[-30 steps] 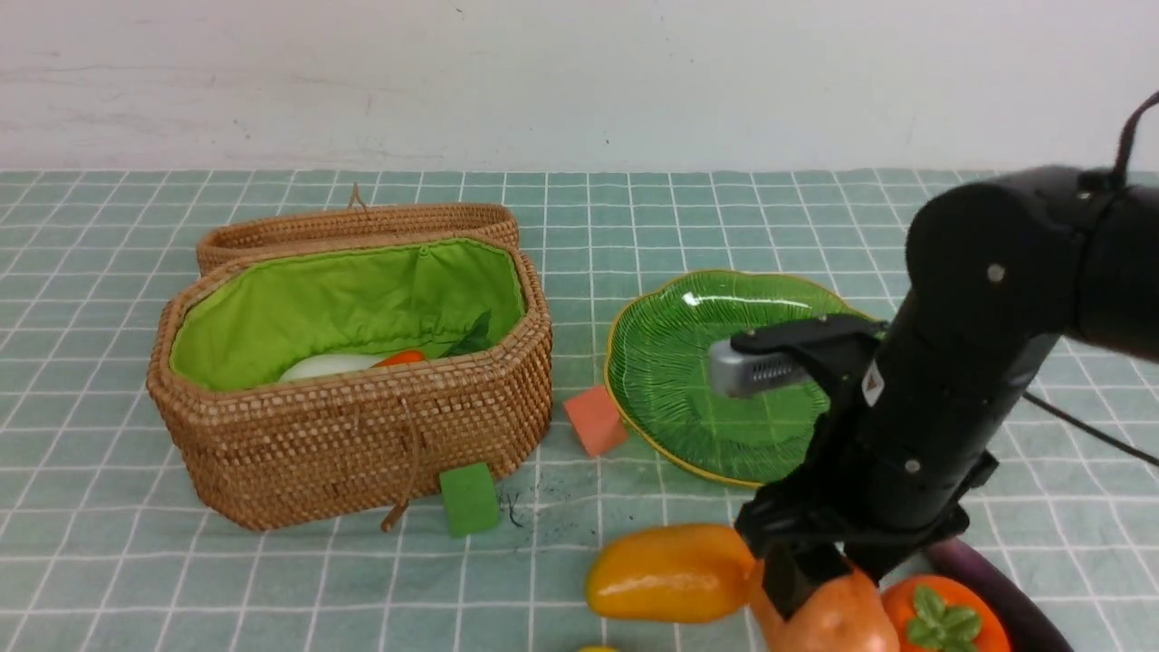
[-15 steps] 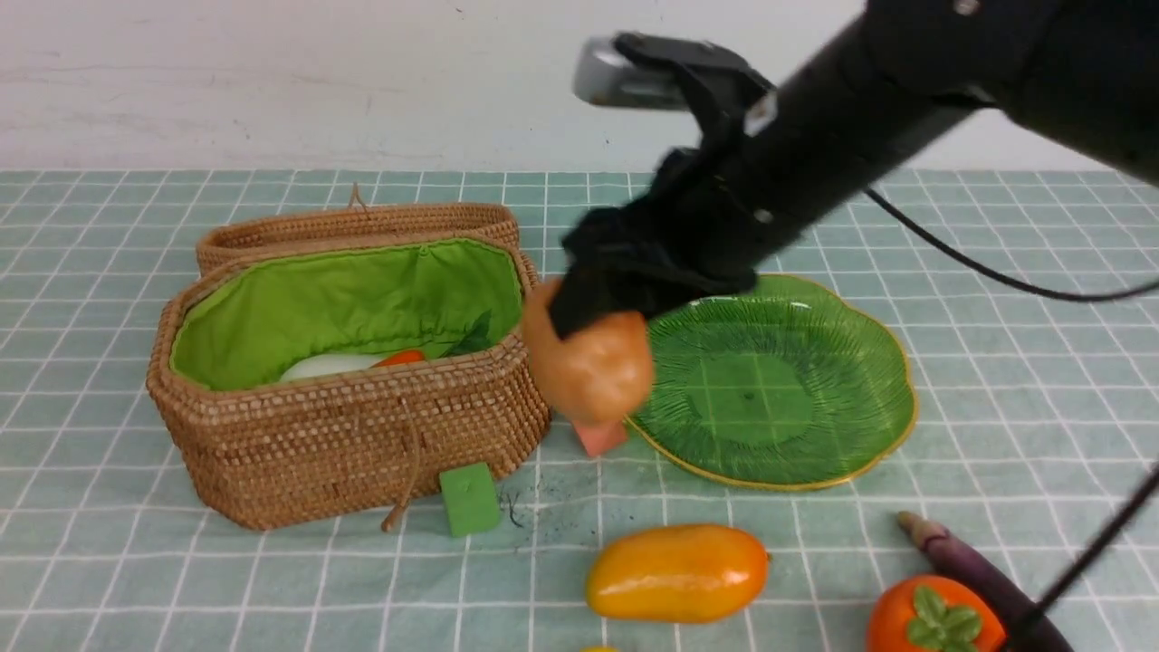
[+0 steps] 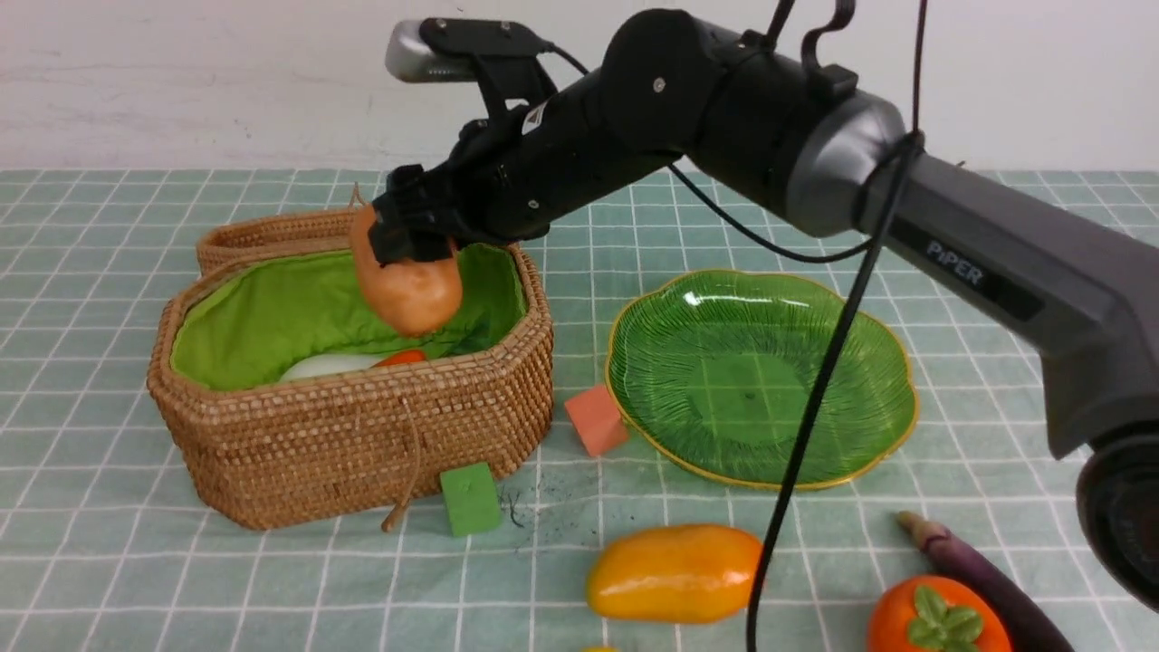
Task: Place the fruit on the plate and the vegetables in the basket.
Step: Use the right arm to grab a potato and put it into the left basket, then use the right arm to grab a mango and put it into the right plate
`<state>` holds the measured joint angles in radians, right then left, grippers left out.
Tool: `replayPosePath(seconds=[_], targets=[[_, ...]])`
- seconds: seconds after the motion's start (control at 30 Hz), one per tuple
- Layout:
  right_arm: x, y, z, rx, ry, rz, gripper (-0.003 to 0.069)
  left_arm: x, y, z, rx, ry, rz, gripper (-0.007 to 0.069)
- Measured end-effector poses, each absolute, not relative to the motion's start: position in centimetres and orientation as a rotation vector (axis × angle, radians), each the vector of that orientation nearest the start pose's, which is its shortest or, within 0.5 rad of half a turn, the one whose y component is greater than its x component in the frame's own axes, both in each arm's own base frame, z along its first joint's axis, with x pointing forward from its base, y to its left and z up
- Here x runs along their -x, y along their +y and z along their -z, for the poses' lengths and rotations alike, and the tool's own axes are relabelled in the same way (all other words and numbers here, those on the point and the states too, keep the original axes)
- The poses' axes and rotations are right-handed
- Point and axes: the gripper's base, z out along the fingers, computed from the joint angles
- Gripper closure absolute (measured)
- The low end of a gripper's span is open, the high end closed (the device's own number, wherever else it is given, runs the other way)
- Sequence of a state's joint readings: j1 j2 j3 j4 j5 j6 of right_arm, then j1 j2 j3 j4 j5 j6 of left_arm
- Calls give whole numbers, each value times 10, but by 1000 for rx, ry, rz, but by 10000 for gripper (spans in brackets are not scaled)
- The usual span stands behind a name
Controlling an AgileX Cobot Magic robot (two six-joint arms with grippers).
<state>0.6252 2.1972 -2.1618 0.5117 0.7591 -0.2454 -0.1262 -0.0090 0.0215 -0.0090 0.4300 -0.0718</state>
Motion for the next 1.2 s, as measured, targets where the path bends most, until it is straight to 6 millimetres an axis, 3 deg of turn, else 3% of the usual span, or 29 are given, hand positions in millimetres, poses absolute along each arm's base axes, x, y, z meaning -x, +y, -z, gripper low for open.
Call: replayPosePath(seconds=[0.1,0.23,0.37,0.47,0.53,0.6,0.7,0.8,0.93,1.2], targets=[[-395,324,-320,774,2164,-788,-12,-51,-7,-168,-47,1928,142,500],[-381,305,-345,860,2200,-717,-13,-51,-7,-168,-47,1928,142,494],[-356,256,-388,860,2241,-602,1,-51,-7,-168,-47,1928,142,490],[-330,206,-400,775,2248,-482,8,-51,-7,-168,-47,1928,142,487],[-314,179,-381,799,2292,-393,14,-51,-7,-168,-47,1928,142,484],[-302,171,-366,886,2304,-340,17,-51,-7,-168,-47,1928,142,482],[-277,169,-323,1268,2232,-218,29,-51,-7,-168,-47,1928,142,481],[-267,175,-290,1617,2062,-119,39,-51,-7,-168,-47,1928,142,481],[-269,191,-257,1887,1869,-55,64,-51,-7,-168,-47,1928,142,481],[-285,213,-199,1998,1869,-71,78,-51,-7,-168,-47,1928,142,480]])
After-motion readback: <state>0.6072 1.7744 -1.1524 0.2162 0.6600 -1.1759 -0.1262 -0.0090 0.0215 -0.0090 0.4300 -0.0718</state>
